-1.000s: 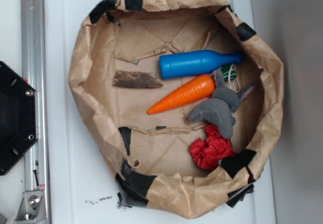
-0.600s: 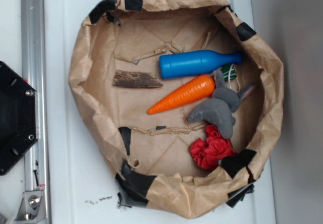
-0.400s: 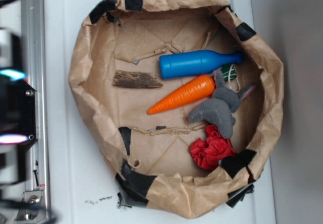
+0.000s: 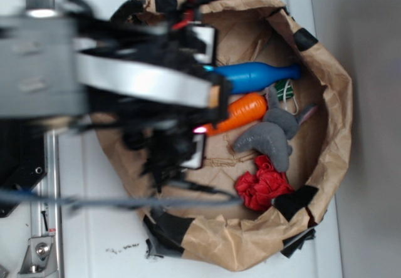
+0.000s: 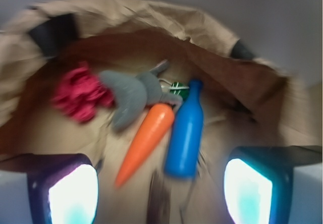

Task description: Grab the blue bottle.

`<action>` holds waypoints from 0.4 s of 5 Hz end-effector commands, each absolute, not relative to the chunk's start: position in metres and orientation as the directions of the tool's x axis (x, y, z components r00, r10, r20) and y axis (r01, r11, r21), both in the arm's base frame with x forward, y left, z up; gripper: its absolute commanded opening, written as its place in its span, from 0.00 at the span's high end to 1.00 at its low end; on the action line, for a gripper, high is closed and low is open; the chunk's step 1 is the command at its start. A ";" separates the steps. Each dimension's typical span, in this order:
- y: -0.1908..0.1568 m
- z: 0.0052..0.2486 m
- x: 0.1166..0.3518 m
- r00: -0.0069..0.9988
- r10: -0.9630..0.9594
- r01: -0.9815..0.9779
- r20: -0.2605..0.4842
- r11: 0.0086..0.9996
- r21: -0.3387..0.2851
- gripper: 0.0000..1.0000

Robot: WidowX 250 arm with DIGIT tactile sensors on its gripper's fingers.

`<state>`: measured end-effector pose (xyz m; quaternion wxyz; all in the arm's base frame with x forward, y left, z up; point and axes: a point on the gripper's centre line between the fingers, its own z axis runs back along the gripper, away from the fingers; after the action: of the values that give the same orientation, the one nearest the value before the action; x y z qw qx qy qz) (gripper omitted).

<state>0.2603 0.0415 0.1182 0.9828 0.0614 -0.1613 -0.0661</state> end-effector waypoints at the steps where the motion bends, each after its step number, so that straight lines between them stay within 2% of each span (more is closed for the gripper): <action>1: 0.087 0.031 0.287 0.937 -0.327 0.296 0.126 0.930 0.217 0.00; 2: 0.106 0.009 0.283 0.919 -0.377 0.358 0.116 0.920 0.159 0.00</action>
<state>0.2867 0.0976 0.0191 0.9786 0.0639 -0.0793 -0.1789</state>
